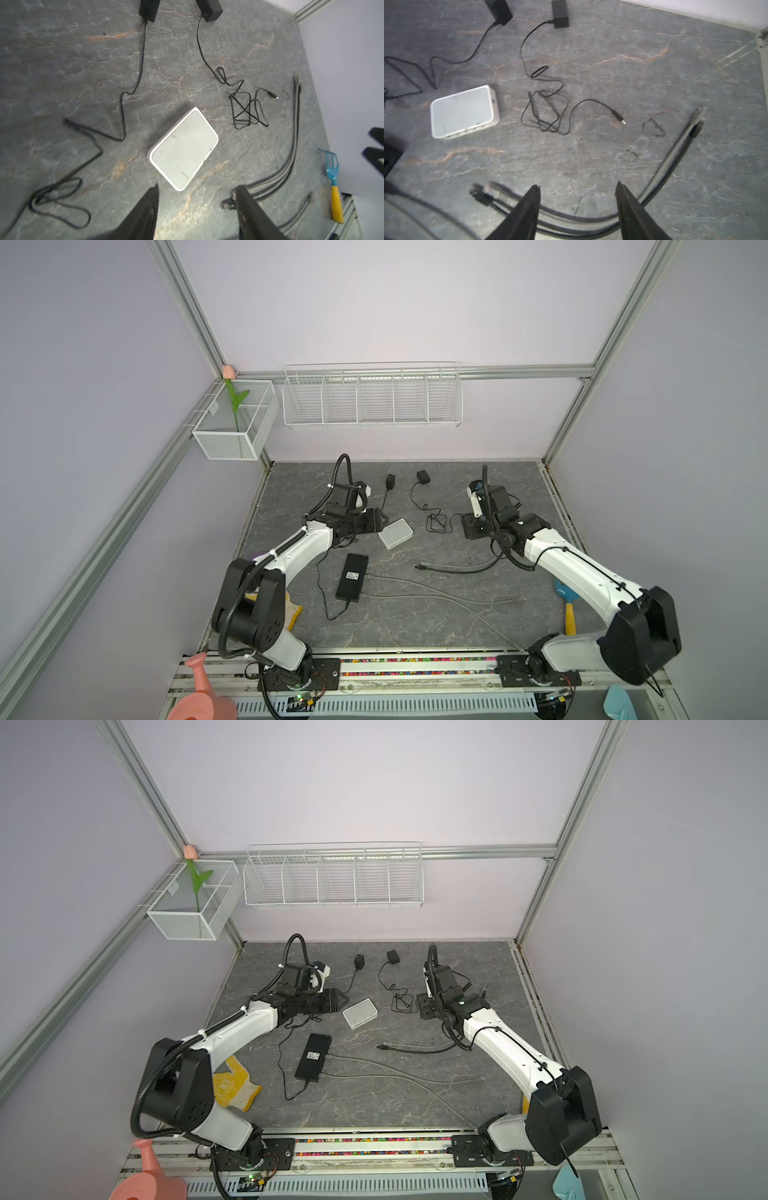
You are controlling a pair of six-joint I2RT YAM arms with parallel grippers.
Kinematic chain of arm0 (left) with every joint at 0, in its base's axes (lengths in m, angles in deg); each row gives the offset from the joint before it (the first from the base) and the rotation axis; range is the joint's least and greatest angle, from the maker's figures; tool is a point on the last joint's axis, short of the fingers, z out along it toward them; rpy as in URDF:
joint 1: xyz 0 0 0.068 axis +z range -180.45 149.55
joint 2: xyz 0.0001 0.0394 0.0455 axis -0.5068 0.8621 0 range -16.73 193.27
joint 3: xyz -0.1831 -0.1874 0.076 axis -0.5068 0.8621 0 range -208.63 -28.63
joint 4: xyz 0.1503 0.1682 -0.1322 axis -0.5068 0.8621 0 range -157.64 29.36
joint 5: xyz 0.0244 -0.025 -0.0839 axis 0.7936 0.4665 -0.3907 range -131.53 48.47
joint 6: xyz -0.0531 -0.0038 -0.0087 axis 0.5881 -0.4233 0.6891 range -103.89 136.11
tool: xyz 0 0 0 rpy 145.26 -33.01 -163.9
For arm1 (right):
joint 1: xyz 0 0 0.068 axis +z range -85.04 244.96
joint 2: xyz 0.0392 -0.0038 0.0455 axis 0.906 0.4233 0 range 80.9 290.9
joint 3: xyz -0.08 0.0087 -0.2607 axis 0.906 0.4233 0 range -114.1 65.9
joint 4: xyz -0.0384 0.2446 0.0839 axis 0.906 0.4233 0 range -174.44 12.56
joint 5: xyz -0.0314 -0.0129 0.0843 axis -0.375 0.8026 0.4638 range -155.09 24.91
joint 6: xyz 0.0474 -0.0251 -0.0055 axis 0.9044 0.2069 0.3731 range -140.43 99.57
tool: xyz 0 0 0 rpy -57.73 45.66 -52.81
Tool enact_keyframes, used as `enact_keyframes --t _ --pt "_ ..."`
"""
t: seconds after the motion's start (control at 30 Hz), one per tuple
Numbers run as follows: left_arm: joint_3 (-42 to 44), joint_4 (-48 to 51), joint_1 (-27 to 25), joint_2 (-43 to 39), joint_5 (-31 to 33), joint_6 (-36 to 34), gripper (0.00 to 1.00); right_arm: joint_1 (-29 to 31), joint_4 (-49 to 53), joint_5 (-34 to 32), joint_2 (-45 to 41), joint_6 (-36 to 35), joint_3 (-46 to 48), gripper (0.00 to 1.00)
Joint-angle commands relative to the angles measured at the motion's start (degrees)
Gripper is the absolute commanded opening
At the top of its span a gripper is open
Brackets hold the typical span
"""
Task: Insert the plug into the switch port
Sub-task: 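Open the right gripper and lift both grippers away from the switch, then grasp the black cable plug with the right gripper while the left grasps the white box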
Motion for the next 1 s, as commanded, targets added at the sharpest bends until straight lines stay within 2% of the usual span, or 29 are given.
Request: enact_keyframes --t 0.0,0.07,0.17,0.2,0.27,0.33,0.37,0.43,0.47,0.57,0.83,0.97 --pt "-7.05 8.60 -0.25 7.57 -1.22 -7.92 0.60 -1.67 -0.19 4.21 7.42 -8.48 -4.05 0.58" --pt "-12.11 12.15 -0.25 11.89 -1.42 -10.80 0.62 -1.70 -3.51 7.13 11.38 -17.18 -5.16 0.56" --pt "-18.65 17.31 -0.40 16.36 -0.07 -14.57 0.63 -2.70 -4.32 6.25 16.45 -24.06 -9.09 0.57" --pt "-20.34 18.74 -0.38 17.30 0.45 -15.66 0.64 -3.26 -2.63 7.88 18.24 -26.50 -10.99 0.57" --pt "-23.55 21.37 -0.49 19.20 0.82 -17.65 0.65 -3.55 -1.13 8.31 21.78 -32.59 -13.75 0.60" --pt "-25.94 23.55 -0.62 20.81 0.94 -18.68 0.67 -3.70 1.80 8.13 25.01 -36.37 -16.67 0.71" --pt "-26.96 24.53 -0.90 21.47 1.36 -19.26 0.81 -4.05 2.91 8.31 26.45 -37.81 -17.77 0.77" --pt "-28.26 26.20 -1.67 22.55 3.09 -20.56 0.85 -4.97 3.67 8.56 28.90 -39.82 -19.39 0.78" --pt "-28.85 26.93 -2.25 23.04 3.76 -21.32 0.91 -5.83 4.31 9.05 30.20 -40.34 -20.43 0.78" --pt "-29.75 28.01 -4.05 24.16 5.64 -22.74 0.97 -8.43 7.39 11.55 33.19 -41.03 -23.83 0.78" --pt "-32.34 29.02 -4.74 25.39 7.73 -23.22 0.97 -11.87 16.79 14.73 39.07 -45.21 -32.49 0.76" --pt "-34.78 31.96 -5.41 26.74 9.38 -23.64 0.97 -13.81 22.09 16.19 42.85 -44.47 -37.35 0.69"
